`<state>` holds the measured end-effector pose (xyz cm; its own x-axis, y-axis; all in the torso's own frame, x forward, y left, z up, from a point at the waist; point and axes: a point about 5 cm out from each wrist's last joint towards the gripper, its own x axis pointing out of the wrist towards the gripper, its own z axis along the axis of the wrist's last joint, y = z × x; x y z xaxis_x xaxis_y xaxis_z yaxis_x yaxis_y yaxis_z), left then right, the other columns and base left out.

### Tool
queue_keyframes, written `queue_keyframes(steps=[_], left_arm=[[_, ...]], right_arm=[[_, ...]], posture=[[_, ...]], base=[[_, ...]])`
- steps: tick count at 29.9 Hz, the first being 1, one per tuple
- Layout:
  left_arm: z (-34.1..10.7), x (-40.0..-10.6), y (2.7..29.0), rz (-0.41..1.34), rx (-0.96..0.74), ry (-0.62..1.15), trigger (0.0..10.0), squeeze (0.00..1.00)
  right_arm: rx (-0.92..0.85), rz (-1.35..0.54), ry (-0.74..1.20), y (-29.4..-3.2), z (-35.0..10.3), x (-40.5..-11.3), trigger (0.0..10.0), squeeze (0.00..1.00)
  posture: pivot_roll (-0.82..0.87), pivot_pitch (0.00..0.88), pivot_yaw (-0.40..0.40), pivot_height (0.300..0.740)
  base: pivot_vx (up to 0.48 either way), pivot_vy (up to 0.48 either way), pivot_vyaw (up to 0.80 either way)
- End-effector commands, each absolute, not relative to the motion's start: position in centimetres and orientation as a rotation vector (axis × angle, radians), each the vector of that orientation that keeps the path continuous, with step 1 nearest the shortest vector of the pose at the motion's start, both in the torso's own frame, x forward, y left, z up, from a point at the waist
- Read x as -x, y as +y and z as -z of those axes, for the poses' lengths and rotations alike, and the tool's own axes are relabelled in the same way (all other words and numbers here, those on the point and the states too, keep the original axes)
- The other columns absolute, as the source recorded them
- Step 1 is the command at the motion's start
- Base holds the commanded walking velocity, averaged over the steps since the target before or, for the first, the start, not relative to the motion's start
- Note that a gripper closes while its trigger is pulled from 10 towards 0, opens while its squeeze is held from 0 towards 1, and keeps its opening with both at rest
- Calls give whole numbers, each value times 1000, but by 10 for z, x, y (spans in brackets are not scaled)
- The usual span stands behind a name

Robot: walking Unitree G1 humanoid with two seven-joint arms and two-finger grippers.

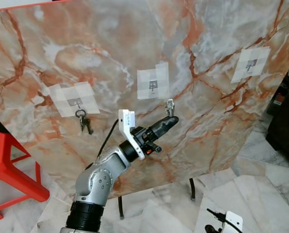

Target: Hang keys on a hook

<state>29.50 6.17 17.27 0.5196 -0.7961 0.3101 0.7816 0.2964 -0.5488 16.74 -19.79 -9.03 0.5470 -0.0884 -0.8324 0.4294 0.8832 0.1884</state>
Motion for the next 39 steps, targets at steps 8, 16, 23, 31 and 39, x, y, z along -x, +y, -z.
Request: queue_keyframes(steps=[8, 16, 23, 31, 39], left_arm=[[-175, -307, 62, 1084, 774, 43, 10000, 0], [-169, -303, 74, 1082, 587, 49, 10000, 0], [-138, -278, 116, 1009, 380, 157, 10000, 0], [-74, -253, 168, 734, 159, 401, 10000, 0], [1, -243, 198, 385, -121, 702, 10000, 0]], right_arm=[[-417, 328, 948, -194, 92, -165, 10000, 0], [-419, 330, 945, -194, 92, -165, 10000, 0], [-406, 325, 947, -197, 91, -165, 10000, 0], [-382, 309, 958, -199, 91, -165, 10000, 0], [-374, 305, 960, -199, 91, -165, 10000, 0]], posture=[[118, 84, 41, 740], [120, 81, 38, 740], [129, 83, 23, 740], [138, 82, 7, 740], [129, 73, 8, 740]], base=[[0, 0, 0], [0, 0, 0], [0, 0, 0], [0, 0, 0], [0, 0, 0]])
